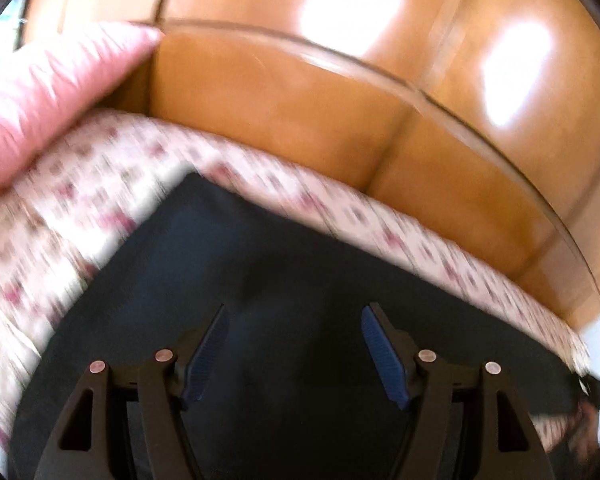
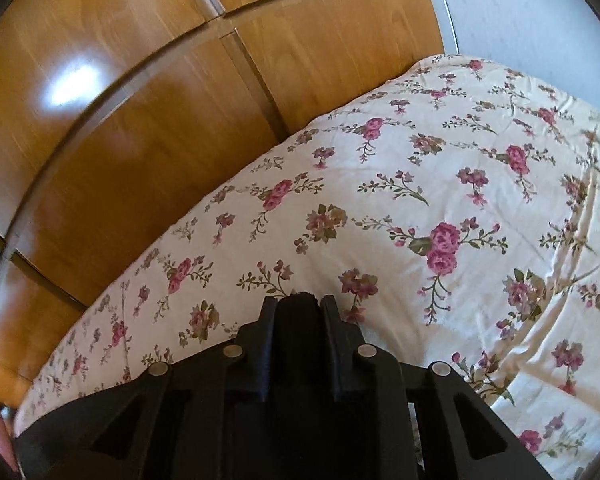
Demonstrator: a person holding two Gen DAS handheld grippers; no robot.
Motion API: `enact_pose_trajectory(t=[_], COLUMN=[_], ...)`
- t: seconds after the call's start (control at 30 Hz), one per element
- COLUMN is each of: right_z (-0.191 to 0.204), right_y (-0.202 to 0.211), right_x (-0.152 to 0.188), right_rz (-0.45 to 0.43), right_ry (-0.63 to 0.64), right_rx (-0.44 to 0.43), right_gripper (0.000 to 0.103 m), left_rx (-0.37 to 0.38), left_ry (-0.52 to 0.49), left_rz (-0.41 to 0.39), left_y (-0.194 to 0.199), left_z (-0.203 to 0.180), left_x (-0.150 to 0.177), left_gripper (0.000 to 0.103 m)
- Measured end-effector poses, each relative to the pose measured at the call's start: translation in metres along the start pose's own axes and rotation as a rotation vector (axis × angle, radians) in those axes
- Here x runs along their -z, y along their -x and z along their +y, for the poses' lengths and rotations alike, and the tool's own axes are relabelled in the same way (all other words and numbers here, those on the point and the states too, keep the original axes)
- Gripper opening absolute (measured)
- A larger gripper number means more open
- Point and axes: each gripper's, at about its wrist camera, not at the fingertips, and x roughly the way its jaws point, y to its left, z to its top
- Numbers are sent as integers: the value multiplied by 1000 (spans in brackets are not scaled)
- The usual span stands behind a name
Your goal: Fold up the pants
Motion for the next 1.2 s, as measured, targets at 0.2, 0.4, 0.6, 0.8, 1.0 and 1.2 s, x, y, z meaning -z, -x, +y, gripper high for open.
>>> enact_pose_trajectory(t=[0.2,0.4,0.6,0.8,1.0,1.2], right_z=[1,1,1,1,1,2], right_y=[1,1,0,0,0,-1], right_x=[1,1,2,2,2,2], right_rz=[-7,-8,-10,-14,-14,-15], right_ry=[10,17,24,25,34,42], right_rx=[8,14,18,16,21,23], right_gripper=[22,22,22,22,22,22], left_rx=[-186,-194,-224,-283,-250,-272], left_ry=[-25,3,42,-54,-88,-102], left_rz=[-4,90,100,41,14,-31], left_y=[-46,-87,-108,-111,-106,-98], left_z=[24,42,54,38,31,26], left_x=[-62,-73,-77,-66,-65,-62], left_gripper=[71,71,71,49,18,15])
